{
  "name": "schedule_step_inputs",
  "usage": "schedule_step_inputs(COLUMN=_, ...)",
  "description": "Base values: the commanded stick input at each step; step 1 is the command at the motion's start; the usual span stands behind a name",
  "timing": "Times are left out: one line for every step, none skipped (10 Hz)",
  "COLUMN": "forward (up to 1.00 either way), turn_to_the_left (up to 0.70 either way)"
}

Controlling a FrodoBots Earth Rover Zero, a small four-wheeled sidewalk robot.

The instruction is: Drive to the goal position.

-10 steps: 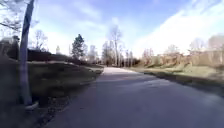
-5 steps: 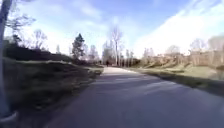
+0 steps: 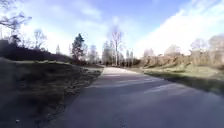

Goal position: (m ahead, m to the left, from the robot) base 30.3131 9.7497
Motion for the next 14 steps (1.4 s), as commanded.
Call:
schedule_step_inputs(forward=1.0, turn_to_the_left=0.0)
schedule_step_inputs(forward=1.0, turn_to_the_left=0.0)
schedule_step_inputs(forward=1.0, turn_to_the_left=0.0)
schedule_step_inputs(forward=1.0, turn_to_the_left=0.0)
schedule_step_inputs(forward=1.0, turn_to_the_left=0.0)
schedule_step_inputs(forward=1.0, turn_to_the_left=0.0)
schedule_step_inputs(forward=1.0, turn_to_the_left=0.0)
schedule_step_inputs(forward=1.0, turn_to_the_left=0.0)
schedule_step_inputs(forward=1.0, turn_to_the_left=0.0)
schedule_step_inputs(forward=1.0, turn_to_the_left=0.0)
schedule_step_inputs(forward=1.0, turn_to_the_left=0.0)
schedule_step_inputs(forward=1.0, turn_to_the_left=0.0)
schedule_step_inputs(forward=1.0, turn_to_the_left=0.0)
schedule_step_inputs(forward=1.0, turn_to_the_left=0.0)
